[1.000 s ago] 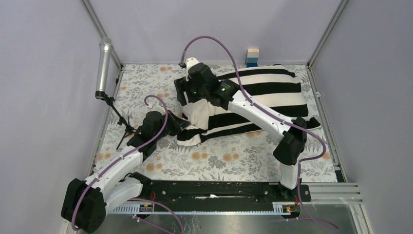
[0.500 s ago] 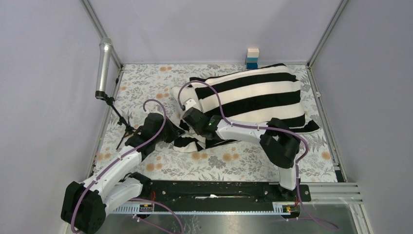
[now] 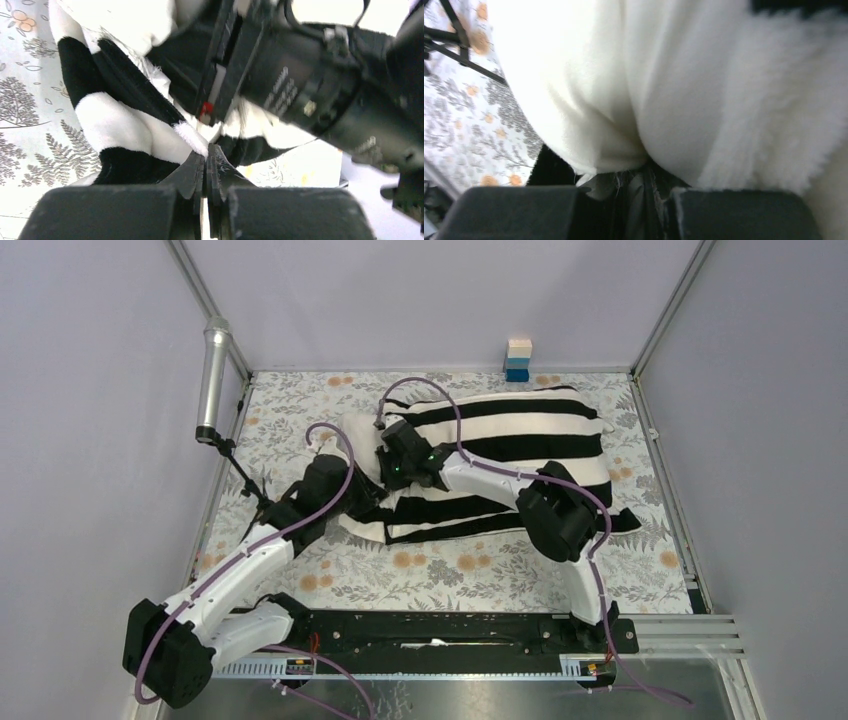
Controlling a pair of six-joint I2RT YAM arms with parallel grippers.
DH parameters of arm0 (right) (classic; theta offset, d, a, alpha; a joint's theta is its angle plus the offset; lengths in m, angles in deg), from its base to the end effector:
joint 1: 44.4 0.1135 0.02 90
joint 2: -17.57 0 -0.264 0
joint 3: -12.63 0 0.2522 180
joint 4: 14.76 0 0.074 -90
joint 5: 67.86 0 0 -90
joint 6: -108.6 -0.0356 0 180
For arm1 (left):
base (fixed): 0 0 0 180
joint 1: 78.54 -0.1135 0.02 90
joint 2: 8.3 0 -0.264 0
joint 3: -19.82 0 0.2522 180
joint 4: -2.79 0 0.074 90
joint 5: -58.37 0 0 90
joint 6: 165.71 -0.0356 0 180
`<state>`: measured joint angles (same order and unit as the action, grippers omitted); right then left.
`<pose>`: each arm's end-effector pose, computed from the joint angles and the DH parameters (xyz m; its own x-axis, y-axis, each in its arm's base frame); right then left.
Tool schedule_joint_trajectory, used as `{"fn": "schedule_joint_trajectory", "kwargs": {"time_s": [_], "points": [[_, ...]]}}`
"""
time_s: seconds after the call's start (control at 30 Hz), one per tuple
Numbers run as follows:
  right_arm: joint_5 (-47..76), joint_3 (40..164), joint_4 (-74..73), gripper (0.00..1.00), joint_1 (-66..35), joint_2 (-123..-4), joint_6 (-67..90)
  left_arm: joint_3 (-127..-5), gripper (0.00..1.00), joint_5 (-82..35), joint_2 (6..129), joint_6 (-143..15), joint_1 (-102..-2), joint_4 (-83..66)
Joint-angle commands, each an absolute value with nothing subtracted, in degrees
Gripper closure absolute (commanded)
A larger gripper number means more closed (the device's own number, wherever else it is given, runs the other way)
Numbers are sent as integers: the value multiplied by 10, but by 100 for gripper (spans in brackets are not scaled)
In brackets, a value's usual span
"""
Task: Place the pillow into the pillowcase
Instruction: Stuff the pillow into the pillowcase.
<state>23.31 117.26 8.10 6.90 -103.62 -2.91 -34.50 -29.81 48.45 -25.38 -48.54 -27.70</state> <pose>0.3026 0.3766 0.1979 -0.6519 -0.2273 -0.7235 -0.5712 0.7747 0.2712 0.1893 -0.1106 0.2640 -0.7029 -0.4825 -0.5226 -0.0285 0.7532 -0.6572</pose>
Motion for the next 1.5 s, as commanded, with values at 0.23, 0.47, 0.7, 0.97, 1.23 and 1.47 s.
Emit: {"fn": "schedule_joint_trajectory", "kwargs": {"time_s": [0.23,0.47,0.7,0.97,1.23,1.47], "points": [[169,988,53,69,54,-938,-93,-154,100,-217,397,-142,-424,5],[255,1115,198,23,131,-829,16,-60,100,-248,325,-111,-425,-6],[445,1304,263,1,136,-925,107,-20,100,-262,253,-95,-424,-34],[564,1742,416,0,136,-1240,229,-9,100,-266,219,-94,-424,-54],[611,1670,454,4,136,-1265,230,-28,100,-274,244,-107,-424,-63],[491,1417,313,100,117,-1057,134,-93,97,-295,277,-128,-424,-104]]}}
